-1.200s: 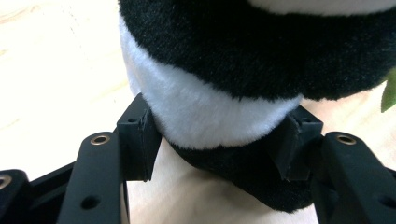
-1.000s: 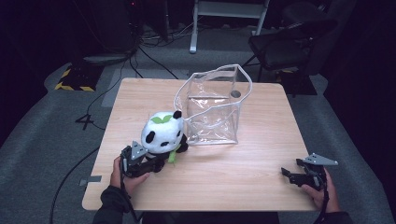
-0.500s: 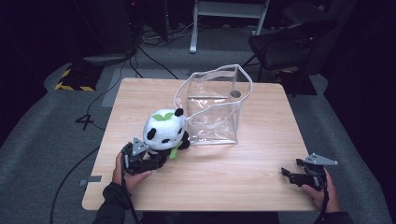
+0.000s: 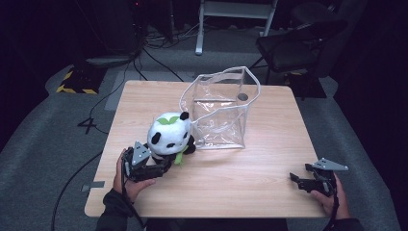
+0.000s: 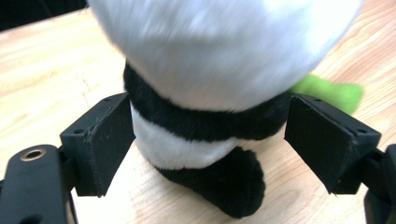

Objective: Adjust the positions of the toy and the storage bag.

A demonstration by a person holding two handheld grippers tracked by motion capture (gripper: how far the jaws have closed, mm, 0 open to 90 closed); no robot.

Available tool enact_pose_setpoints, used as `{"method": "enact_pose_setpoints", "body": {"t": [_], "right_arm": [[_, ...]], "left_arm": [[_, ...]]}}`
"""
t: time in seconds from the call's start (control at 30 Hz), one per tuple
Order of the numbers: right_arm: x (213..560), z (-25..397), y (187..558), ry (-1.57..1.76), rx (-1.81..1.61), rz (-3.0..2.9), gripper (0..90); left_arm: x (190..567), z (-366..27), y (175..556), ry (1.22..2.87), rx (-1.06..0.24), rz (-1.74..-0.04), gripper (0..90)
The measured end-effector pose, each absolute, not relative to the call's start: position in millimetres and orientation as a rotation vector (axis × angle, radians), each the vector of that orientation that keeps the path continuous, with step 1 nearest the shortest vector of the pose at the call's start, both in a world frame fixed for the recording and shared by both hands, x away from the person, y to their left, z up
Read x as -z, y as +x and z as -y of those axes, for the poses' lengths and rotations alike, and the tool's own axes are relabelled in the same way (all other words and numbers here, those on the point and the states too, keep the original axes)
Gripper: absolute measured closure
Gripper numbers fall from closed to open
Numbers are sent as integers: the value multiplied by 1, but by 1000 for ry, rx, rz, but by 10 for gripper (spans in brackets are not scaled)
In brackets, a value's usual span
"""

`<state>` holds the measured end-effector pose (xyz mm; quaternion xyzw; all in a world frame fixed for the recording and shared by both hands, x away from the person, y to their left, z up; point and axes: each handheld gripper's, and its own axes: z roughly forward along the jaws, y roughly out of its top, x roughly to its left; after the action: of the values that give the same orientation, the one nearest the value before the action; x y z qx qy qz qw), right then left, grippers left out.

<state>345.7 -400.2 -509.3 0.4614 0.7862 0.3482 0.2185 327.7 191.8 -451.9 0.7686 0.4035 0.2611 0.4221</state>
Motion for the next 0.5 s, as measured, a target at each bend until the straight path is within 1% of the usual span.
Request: {"method": "enact_pose_setpoints", "body": {"t": [0.3,0.5], "right_arm": [[509,400,346,1277,-963,-2176,173],[509,400,346,1277,-964,-2176,173]], "left_arm": [[433,-188,320,1849,-691,-990,159],[422,-188,324,1813,-691,-995,157]]}}
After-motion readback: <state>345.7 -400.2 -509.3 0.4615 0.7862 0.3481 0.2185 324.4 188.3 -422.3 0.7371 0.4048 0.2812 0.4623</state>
